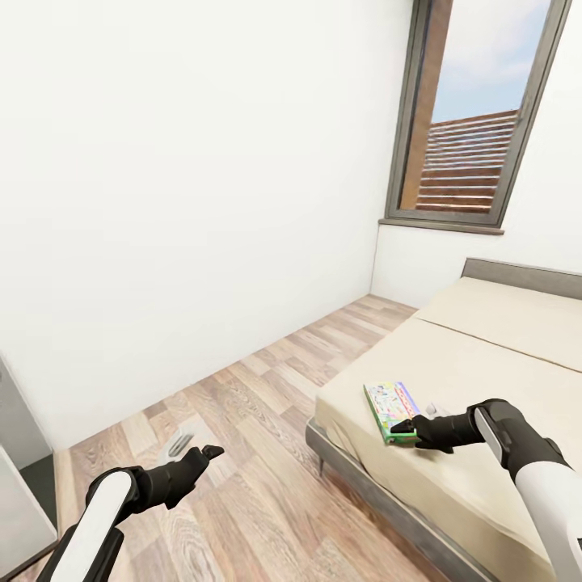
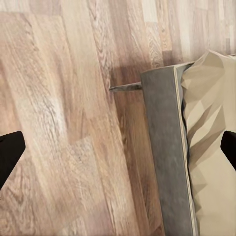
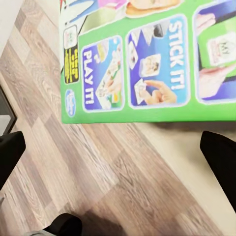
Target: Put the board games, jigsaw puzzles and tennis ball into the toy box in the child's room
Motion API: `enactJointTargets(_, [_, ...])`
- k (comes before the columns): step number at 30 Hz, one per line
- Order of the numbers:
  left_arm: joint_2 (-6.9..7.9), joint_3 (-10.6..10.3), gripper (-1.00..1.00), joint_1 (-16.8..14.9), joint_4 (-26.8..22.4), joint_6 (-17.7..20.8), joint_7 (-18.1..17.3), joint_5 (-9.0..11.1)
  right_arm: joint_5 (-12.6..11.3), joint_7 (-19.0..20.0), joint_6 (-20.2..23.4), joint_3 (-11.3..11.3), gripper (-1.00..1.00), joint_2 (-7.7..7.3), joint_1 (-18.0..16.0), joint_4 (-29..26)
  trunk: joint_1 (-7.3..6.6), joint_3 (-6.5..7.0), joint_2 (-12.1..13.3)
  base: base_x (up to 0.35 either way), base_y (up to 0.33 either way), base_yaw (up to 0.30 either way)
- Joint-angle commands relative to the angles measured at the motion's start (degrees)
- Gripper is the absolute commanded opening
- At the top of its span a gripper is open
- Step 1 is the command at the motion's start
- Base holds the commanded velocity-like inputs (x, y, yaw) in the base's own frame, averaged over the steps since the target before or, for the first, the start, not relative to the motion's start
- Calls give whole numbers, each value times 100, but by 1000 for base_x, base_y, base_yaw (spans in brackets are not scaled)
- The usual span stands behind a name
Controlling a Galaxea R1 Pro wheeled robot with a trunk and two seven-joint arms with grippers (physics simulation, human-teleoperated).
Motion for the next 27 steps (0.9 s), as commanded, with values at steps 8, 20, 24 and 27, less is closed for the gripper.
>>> enactJointTargets(8, [0,0,100,-9,-3,12,56,60,38,-27,9,-54,100,-263,-35,-2,-1,-7,-2,0,0,19])
enactJointTargets(20, [0,-1,100,-10,-2,12,56,60,27,-20,60,-82,100,-769,-51,-128,-1,-7,-2,0,0,4])
enactJointTargets(24, [0,-1,100,-10,-2,12,56,60,23,-10,76,-85,100,-863,-49,-173,-1,-7,-2,0,0,1])
enactJointTargets(27, [0,-1,100,-10,-2,12,56,60,22,-6,81,-84,100,-882,-49,-184,-1,-7,-2,0,0,0])
